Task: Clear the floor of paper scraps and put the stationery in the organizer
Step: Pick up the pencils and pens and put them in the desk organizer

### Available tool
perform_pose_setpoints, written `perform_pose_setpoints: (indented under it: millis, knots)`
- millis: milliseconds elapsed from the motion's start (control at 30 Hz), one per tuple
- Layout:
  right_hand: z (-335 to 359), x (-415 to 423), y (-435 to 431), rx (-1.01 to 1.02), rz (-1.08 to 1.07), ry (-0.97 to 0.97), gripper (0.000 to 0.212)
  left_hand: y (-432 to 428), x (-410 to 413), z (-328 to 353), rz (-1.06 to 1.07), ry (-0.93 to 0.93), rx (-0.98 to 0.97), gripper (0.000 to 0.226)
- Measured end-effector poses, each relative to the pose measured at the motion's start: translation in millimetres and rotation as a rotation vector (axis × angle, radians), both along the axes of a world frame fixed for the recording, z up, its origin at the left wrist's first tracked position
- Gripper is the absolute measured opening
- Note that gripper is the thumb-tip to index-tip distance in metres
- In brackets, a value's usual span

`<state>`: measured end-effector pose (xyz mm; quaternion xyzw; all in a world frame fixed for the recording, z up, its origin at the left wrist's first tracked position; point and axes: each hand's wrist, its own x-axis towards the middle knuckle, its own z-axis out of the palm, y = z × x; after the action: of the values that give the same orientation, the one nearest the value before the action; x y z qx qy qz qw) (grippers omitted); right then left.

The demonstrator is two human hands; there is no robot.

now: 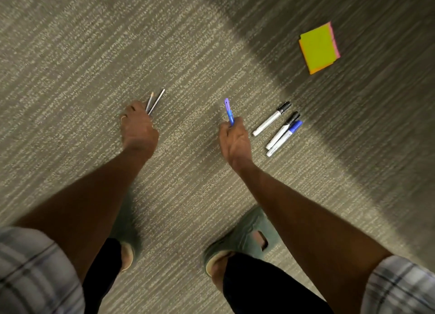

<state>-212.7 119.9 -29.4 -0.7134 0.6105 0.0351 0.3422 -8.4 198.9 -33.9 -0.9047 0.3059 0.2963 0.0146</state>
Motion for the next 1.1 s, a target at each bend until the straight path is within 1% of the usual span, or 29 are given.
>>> perform_pose_setpoints:
  millis: [67, 100, 233, 300, 367, 467, 533, 633, 700, 767, 833, 933, 1000, 1100]
  knots:
    - [2.8, -6.7, -7.5, 0.011, 0.022, -0.104, 0.011, 3.6, 1.6, 3.0, -0.053, 0.004, 0.02, 0.063]
    - [9.4, -8.6, -11.9, -0.009, 0.008, -0.143, 0.014, 4.3, 2.2, 5.3, -0.094, 0.004, 0.016, 0.06]
    - [29.2, -22.4, -21.7, -0.022, 0.013, -0.117, 0.015, 3.0, 6.3, 14.9, -0.194, 0.024, -0.033, 0.037]
    - [30.7, -29.1, -25.8, -0.013, 0.083, -0.047, 0.022, 3.9, 8.6, 15.5, -0.216, 0.025, -0.074, 0.029]
    - [27.5, -35.3, -35.1, 0.022, 0.02, -0.063, 0.025, 7.0, 10.7, 13.5, -0.253, 0.024, -0.116, 0.022]
    - [24.2, -41.2, -47.5, 0.061, -0.091, -0.05, 0.025, 8.4, 14.7, 9.6, -0.329, 0.04, -0.096, 0.022]
    - [25.3, -44.7, -52.8, 0.017, -0.098, -0.015, 0.024, 6.7, 17.8, 10.9, -0.296, 0.082, -0.096, 0.023]
    - [44.4, -47.6, -53.6, -0.025, -0.087, -0.014, 0.025, 3.1, 14.6, 27.9, -0.241, 0.149, -0.186, 0.032]
    - [67.7, -48.1, -54.3, 0.004, -0.121, -0.073, 0.025, -1.1, 6.0, 50.8, -0.208, 0.183, -0.249, 0.032]
    - [99.9, -47.2, -59.7, 0.035, -0.163, -0.161, 0.019, -8.6, -5.2, 80.4, -0.182, 0.219, -0.275, 0.027]
    - [138.9, -48.4, -71.0, -0.001, -0.141, -0.19, 0.016, -20.8, -18.2, 118.6, -0.187, 0.251, -0.29, 0.022]
    - [209.6, -54.6, -89.8, -0.044, -0.198, -0.238, 0.012, -46.8, -36.7, 188.5, -0.225, 0.297, -0.319, 0.019]
    - [259.8, -62.1, -104.3, -0.046, -0.243, -0.271, 0.01, -66.1, -45.2, 237.9, -0.237, 0.308, -0.377, 0.02]
    - [339.4, -81.1, -132.7, -0.084, -0.299, -0.313, 0.006, -96.4, -55.3, 313.4, -0.205, 0.336, -0.457, 0.018]
